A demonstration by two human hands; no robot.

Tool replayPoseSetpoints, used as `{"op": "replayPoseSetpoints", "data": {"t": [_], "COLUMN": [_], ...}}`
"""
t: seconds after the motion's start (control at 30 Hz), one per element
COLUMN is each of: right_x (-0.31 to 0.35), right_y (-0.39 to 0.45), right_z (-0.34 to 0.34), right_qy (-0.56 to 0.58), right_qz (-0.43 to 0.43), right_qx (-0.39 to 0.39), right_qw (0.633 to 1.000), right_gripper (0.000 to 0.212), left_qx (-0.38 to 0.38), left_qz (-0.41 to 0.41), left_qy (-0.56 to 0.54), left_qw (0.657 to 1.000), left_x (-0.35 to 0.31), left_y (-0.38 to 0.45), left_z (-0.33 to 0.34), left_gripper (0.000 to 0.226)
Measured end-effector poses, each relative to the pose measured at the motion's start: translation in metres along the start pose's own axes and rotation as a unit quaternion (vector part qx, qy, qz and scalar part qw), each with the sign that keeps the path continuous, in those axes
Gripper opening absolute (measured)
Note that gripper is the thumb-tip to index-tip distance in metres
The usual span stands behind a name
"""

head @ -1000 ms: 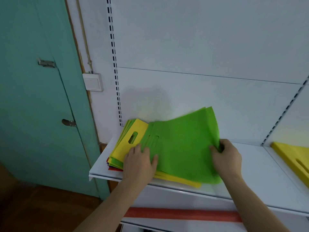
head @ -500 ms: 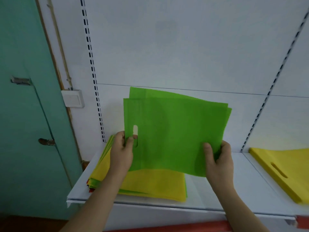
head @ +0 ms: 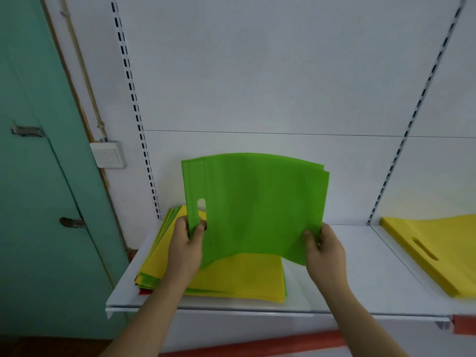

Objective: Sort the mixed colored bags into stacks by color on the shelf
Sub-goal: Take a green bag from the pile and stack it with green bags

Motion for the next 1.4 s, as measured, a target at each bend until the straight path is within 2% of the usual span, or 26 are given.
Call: {"op": "replayPoseSetpoints", "data": {"t": [0.1, 0.27, 0.43, 0.53, 0.6, 0.7, 0.77, 0.93, 1.17, 1.4], "right_x": [0.003, 0.014, 0.016, 0.001, -0.010, -0.021, -0.029, -0.063, -0.102, -0.149], "right_y": [-0.010, -0.040, -0.074, -0.089, -0.101, -0.117, -0.125, -0.140, -0.158, -0.157], "right_z": [-0.009, -0.045, -0.109, -0.162, -0.200, -0.255, -0.292, -0.395, -0.543, -0.639], "right_qy": [0.003, -0.004, -0.071, -0.071, -0.097, -0.176, -0.213, -0.284, -0.328, -0.345], "right_qz": [0.008, -0.016, -0.045, -0.031, -0.009, -0.004, -0.017, 0.007, 0.025, 0.065], "right_qx": [-0.042, -0.128, -0.184, -0.226, -0.259, -0.287, -0.292, -0.311, -0.344, -0.361], "right_qw": [0.999, 0.992, 0.979, 0.971, 0.961, 0.942, 0.932, 0.907, 0.880, 0.864], "right_gripper": [0.008, 0.046, 0.036, 0.040, 0.029, 0.015, 0.025, 0.039, 0.039, 0.045], "left_qx": [-0.011, -0.010, 0.018, 0.016, 0.028, 0.085, 0.127, 0.194, 0.266, 0.332], "left_qz": [0.013, 0.050, 0.077, 0.073, 0.074, 0.101, 0.123, 0.166, 0.222, 0.222], "left_qy": [0.011, 0.014, -0.011, -0.041, -0.061, -0.053, -0.040, -0.042, -0.050, -0.032], "left_qw": [1.000, 0.999, 0.997, 0.996, 0.995, 0.990, 0.983, 0.966, 0.937, 0.916], "left_x": [-0.005, -0.013, -0.024, -0.033, -0.045, -0.066, -0.083, -0.132, -0.198, -0.230], "left_y": [-0.001, -0.007, -0.013, -0.027, -0.041, -0.068, -0.090, -0.154, -0.255, -0.317], "left_z": [-0.003, 0.005, 0.045, 0.081, 0.111, 0.172, 0.213, 0.315, 0.455, 0.575], "left_gripper": [0.012, 0.026, 0.014, 0.038, 0.036, 0.020, 0.016, 0.027, 0.036, 0.039]}}
Point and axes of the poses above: each hand's wrist, its own y-axis towards the middle knuckle, its own z-axis out of the palm, x = y × z, the point moved 8 cm from there along y, towards the middle knuckle
